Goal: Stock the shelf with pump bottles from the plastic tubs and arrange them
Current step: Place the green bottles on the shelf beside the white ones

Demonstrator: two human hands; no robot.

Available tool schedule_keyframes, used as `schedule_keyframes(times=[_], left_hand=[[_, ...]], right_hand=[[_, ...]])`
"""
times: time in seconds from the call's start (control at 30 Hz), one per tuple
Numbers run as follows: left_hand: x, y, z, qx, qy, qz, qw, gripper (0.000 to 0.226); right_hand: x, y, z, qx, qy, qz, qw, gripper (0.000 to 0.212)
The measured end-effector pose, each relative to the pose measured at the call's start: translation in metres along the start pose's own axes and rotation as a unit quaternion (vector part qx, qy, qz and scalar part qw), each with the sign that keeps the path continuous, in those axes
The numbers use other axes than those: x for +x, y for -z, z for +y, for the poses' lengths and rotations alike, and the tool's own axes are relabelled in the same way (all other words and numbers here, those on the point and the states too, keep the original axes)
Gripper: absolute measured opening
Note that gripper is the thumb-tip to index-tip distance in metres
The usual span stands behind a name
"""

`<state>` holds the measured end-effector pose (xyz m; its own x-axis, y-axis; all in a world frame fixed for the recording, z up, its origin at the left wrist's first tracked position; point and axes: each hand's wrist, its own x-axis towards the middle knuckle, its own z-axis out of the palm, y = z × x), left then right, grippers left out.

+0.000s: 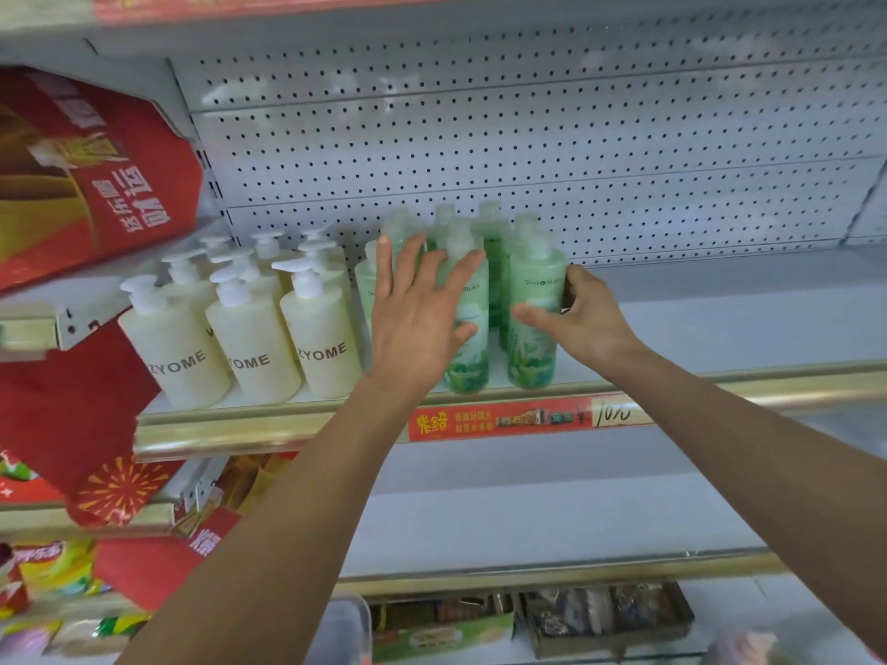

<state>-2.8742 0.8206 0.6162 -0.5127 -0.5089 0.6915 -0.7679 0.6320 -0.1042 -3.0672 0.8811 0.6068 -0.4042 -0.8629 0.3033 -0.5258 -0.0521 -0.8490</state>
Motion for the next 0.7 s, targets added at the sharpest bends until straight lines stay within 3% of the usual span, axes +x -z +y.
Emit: schedule_keyframes(times=[0.27, 0.4, 0.5, 0.7], left_hand=[[-0.022, 0.015, 0.003, -0.087, 0.026, 0.004, 0.996, 0.076], [-0.058, 0.039, 0.021, -0.189, 0.061, 0.024, 0.980, 0.070], [-0.094, 0.043, 0.042, -0.265, 0.063, -0.019, 0.962, 0.067], [-0.146, 0.026, 0.093, -0.327, 0.027, -0.155, 0.932, 0.062]], right_hand=[[-0.032, 0.003, -0.009, -0.029, 0.005, 0.082, 0.996, 0.095], [-0.084, 0.016, -0.014, -0.122, 0.095, 0.119, 0.981, 0.082], [-0.124, 0.029, -0.005, -0.213, 0.136, 0.130, 0.959, 0.071], [-0.204, 0.063, 0.051, -0.317, 0.061, 0.112, 0.940, 0.050]])
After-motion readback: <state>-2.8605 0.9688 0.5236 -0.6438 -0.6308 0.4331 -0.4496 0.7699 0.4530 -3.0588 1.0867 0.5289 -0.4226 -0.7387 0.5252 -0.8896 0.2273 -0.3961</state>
